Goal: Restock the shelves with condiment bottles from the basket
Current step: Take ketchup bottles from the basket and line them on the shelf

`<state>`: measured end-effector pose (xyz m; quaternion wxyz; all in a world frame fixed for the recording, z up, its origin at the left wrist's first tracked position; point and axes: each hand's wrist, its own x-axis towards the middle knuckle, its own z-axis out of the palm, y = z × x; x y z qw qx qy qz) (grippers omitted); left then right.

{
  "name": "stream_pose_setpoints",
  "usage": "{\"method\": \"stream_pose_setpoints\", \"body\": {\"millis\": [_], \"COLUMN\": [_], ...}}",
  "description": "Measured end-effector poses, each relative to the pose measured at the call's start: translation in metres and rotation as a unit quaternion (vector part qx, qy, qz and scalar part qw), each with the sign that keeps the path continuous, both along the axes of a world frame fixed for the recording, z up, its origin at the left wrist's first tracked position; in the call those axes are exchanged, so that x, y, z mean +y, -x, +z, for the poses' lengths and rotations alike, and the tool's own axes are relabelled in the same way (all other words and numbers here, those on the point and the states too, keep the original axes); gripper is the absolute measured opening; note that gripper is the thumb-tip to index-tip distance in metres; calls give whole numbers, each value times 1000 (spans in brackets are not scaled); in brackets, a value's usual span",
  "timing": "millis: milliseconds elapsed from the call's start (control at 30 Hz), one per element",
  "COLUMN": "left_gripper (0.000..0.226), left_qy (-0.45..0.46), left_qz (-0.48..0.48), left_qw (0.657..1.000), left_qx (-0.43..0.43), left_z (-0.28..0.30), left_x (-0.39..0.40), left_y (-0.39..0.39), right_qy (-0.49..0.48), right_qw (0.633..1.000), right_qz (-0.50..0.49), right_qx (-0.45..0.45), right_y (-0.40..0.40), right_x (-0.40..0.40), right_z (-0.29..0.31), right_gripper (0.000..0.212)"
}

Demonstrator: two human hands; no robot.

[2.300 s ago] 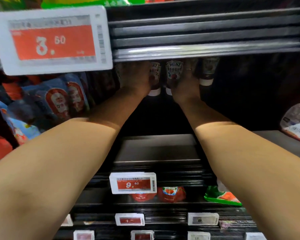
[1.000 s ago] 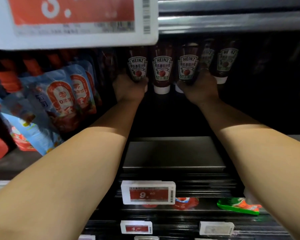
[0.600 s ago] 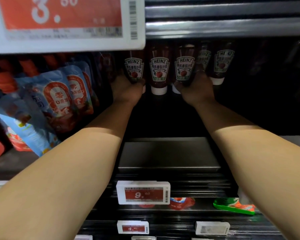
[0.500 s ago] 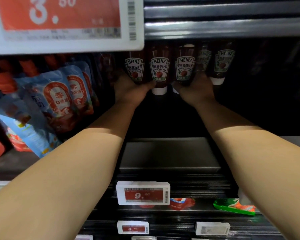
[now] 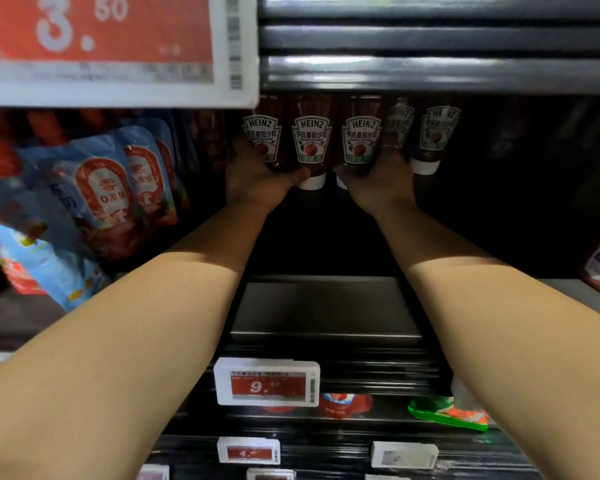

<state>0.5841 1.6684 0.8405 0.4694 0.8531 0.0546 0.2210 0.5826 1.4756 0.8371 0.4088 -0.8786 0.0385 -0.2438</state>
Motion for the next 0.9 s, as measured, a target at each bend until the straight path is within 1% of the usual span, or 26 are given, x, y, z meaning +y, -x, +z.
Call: {"method": "stream_pose_setpoints", "body": {"millis": [100, 133, 167, 267, 300, 333, 400, 467, 533, 600, 700, 767, 900], "left_gripper": [109, 103, 91, 41, 29, 22, 20, 23, 24, 25, 19, 14, 17], "left_qy": [-17, -24, -33, -58, -58, -54, -54, -60, -66, -65, -10, 32, 60], "left_qz": [44, 61, 69, 42, 28, 11, -29, -59, -84, -116, -159, -185, -227], "left_qw": [999, 998, 997, 997, 998, 998, 998, 995, 993, 991, 987, 982, 972], "left_qx": [-2, -8, -13, -5, 1, 7, 32, 51, 50, 31, -1, -3, -13], "left_z": [5, 6, 7, 7, 7, 7, 6, 6, 6, 4, 1, 0, 0], "left_x": [6, 9, 12, 21, 23, 26, 33, 42, 55, 67, 85, 95, 116], "left_y": [16, 24, 32, 60, 70, 79, 96, 109, 122, 134, 153, 167, 203], "right_qy": [-12, -16, -27, -42, -35, -27, -15, 14, 35, 39, 19, -2, -20], "right_qw": [1000, 1000, 1000, 998, 999, 999, 1000, 1000, 998, 996, 998, 997, 997], "right_qz": [-7, -10, -10, -7, -7, -7, 0, -3, -26, -45, -60, -77, -24], "right_qx": [3, 1, -8, -34, -29, -17, 11, 27, 53, 70, 15, -20, -72], "right_y": [7, 12, 19, 44, 53, 63, 84, 103, 122, 144, 191, 227, 291], "right_x": [-2, -3, -3, -1, 0, -1, -2, -3, -4, -4, -1, 4, 24], "right_z": [3, 4, 4, 8, 10, 13, 15, 16, 18, 18, 14, 9, -3], "right_gripper": [77, 76, 75, 67, 60, 52, 37, 33, 29, 21, 12, 2, 12]}}
